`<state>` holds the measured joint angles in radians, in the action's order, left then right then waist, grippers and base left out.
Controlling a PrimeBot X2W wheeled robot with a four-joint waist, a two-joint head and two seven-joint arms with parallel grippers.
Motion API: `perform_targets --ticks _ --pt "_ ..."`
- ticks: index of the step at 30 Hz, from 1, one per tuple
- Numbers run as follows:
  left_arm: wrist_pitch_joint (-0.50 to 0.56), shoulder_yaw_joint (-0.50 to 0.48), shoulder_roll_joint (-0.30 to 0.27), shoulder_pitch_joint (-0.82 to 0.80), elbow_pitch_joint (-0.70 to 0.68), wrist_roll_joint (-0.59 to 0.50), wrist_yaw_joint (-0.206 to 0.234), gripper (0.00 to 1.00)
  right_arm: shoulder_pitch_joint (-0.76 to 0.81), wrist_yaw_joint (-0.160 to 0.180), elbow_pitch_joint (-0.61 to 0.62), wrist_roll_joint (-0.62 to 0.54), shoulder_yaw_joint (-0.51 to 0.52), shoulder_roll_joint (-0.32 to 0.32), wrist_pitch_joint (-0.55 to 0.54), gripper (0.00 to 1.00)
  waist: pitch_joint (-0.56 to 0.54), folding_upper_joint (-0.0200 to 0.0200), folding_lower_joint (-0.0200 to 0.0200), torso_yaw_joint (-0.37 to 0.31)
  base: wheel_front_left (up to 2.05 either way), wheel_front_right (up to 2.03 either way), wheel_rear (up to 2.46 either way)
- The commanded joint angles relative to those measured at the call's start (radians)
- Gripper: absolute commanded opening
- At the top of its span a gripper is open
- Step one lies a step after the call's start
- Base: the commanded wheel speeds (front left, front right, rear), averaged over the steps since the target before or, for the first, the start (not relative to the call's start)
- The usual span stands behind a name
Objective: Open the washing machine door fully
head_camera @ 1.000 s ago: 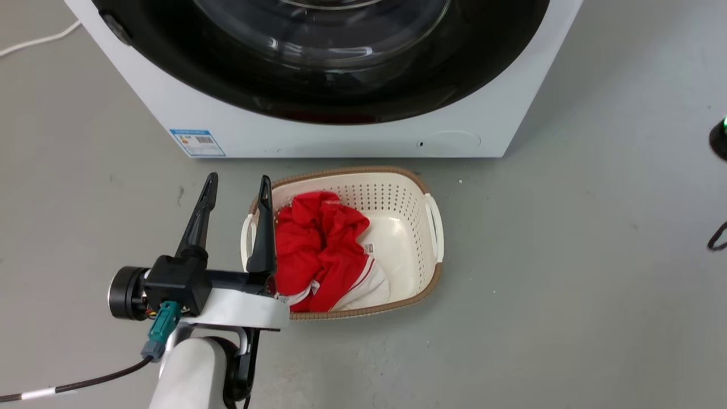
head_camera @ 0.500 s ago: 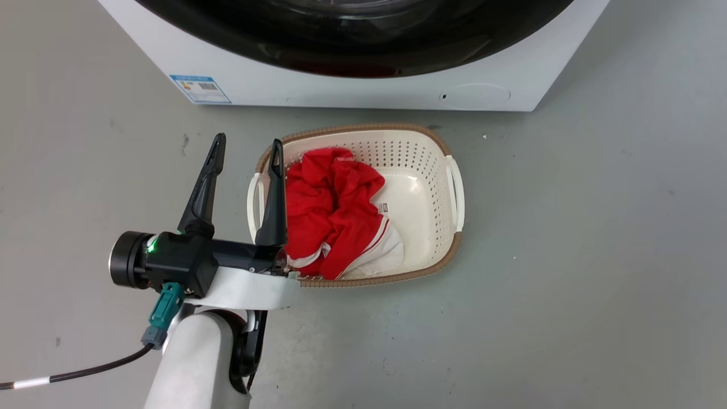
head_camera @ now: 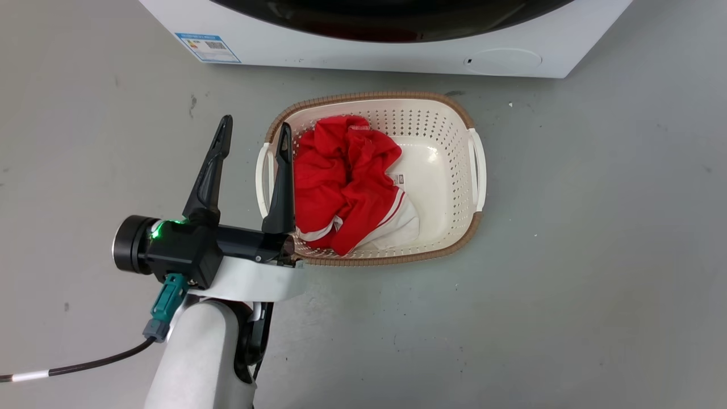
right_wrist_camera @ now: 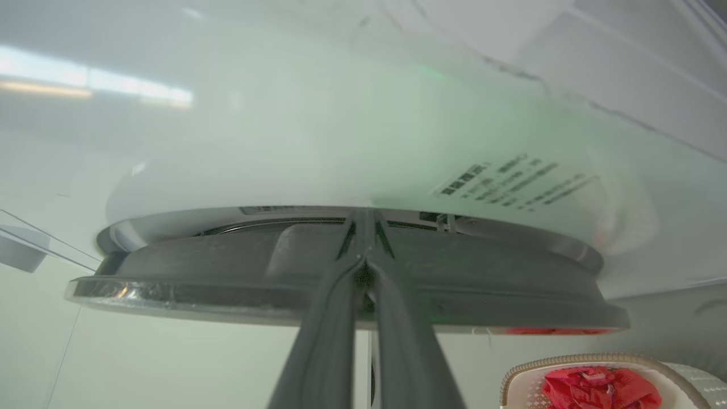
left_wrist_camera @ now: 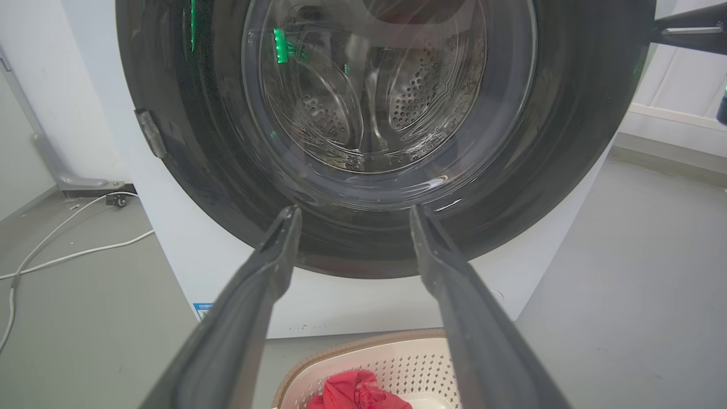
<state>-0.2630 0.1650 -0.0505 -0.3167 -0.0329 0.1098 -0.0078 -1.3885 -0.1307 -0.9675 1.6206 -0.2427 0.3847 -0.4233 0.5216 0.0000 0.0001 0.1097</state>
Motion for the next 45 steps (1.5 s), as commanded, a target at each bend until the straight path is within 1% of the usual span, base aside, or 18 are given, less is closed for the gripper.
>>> perform_targets --ticks 1,4,10,22,25,29,35,45 --pt "-0.003 0.003 0.0 -0.019 -0.005 0.0 0.003 1.0 -0.011 0.0 0.006 0.007 -0.002 -0.007 -0.007 0.0 0.009 0.0 -0.0001 0.002 0.0 0.0 0.0" --pt "-0.003 0.002 0.0 -0.018 -0.003 0.0 0.006 1.0 -0.008 0.0 0.02 0.002 -0.015 -0.006 -0.037 0.0 0.017 0.0 -0.0001 0.002 0.0 0.0 0.0" --pt "-0.003 0.007 0.0 -0.026 0.003 -0.009 0.009 1.0 0.021 0.0 0.061 0.03 -0.016 -0.01 -0.109 0.0 0.025 0.0 -0.0001 0.003 0.0 0.0 0.0" --pt "-0.003 0.01 0.0 -0.031 0.012 -0.003 0.017 1.0 0.057 0.0 0.073 0.077 -0.034 -0.016 -0.239 0.0 0.016 0.0 -0.0001 -0.001 0.0 0.0 0.0" --pt "-0.003 0.008 0.0 -0.026 0.015 -0.005 0.015 1.0 0.064 0.0 0.077 0.086 -0.036 -0.019 -0.261 0.0 0.008 0.0 -0.0001 -0.006 0.0 0.0 0.0" --pt "-0.003 0.008 0.0 -0.023 0.017 -0.006 0.013 1.0 0.066 0.0 0.08 0.096 -0.029 -0.009 -0.261 0.0 0.0 0.0 -0.0001 -0.012 0.0 0.0 0.0" --pt "-0.003 0.005 0.0 -0.017 0.025 -0.005 0.01 1.0 0.096 0.0 0.092 0.115 -0.044 -0.013 -0.308 0.0 -0.025 0.0 -0.0001 -0.02 0.0 0.0 0.0" --pt "-0.003 0.003 0.0 0.013 0.047 -0.002 0.005 1.0 0.177 0.0 0.126 0.132 -0.083 -0.023 -0.393 0.0 -0.1 0.0 -0.0001 -0.03 0.0 0.0 0.0"
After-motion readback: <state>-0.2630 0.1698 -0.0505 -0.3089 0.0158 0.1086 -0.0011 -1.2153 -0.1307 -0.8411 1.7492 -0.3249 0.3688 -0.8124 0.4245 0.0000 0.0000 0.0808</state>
